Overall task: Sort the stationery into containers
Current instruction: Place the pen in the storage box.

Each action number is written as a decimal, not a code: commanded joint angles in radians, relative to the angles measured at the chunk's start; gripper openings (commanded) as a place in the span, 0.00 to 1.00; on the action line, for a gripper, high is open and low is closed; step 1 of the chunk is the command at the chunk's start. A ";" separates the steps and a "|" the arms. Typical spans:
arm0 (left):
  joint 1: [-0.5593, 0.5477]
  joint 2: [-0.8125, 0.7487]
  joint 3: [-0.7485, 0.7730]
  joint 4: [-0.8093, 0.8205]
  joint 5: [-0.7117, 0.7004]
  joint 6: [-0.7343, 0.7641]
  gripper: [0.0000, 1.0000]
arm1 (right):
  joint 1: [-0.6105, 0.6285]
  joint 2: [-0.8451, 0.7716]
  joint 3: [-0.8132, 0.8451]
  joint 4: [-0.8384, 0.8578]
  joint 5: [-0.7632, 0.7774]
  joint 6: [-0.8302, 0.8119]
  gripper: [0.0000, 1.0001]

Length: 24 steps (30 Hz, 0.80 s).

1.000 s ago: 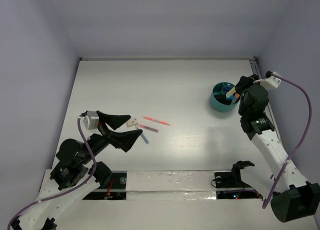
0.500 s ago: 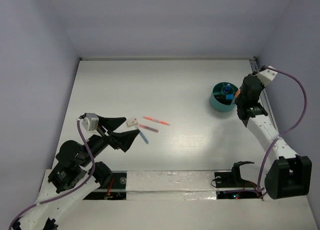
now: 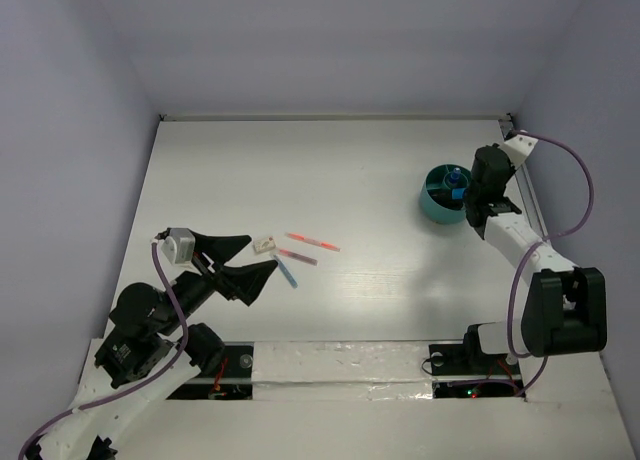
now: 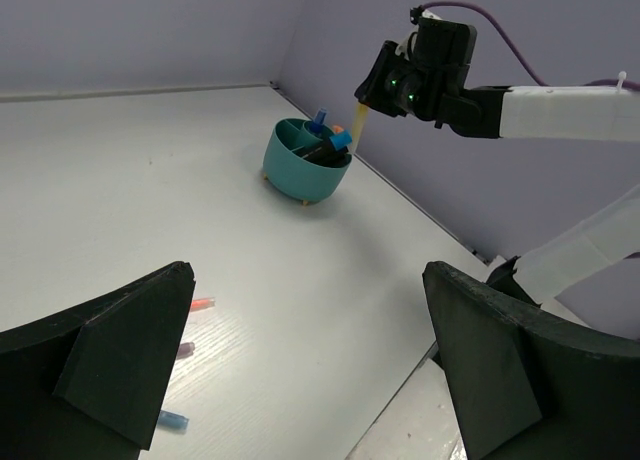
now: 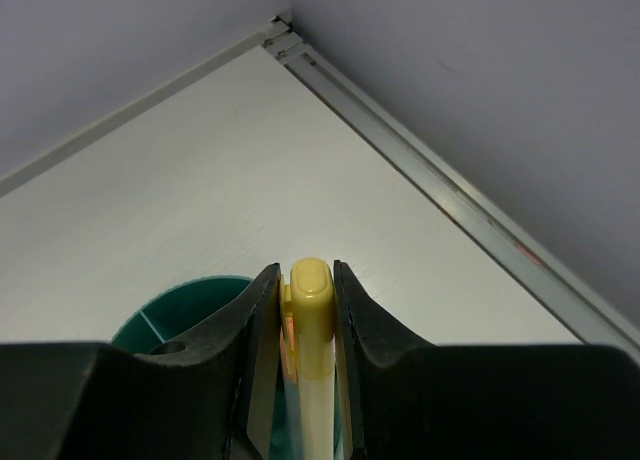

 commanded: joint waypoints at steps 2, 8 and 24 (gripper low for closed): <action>0.000 0.005 0.030 0.034 0.006 0.015 0.99 | -0.005 0.021 0.024 0.092 -0.012 0.048 0.00; 0.000 0.014 0.030 0.034 0.005 0.016 0.99 | -0.005 0.050 0.002 0.113 -0.023 0.068 0.00; 0.010 0.039 0.030 0.032 0.005 0.016 0.99 | -0.005 0.009 -0.029 0.045 -0.024 0.129 0.53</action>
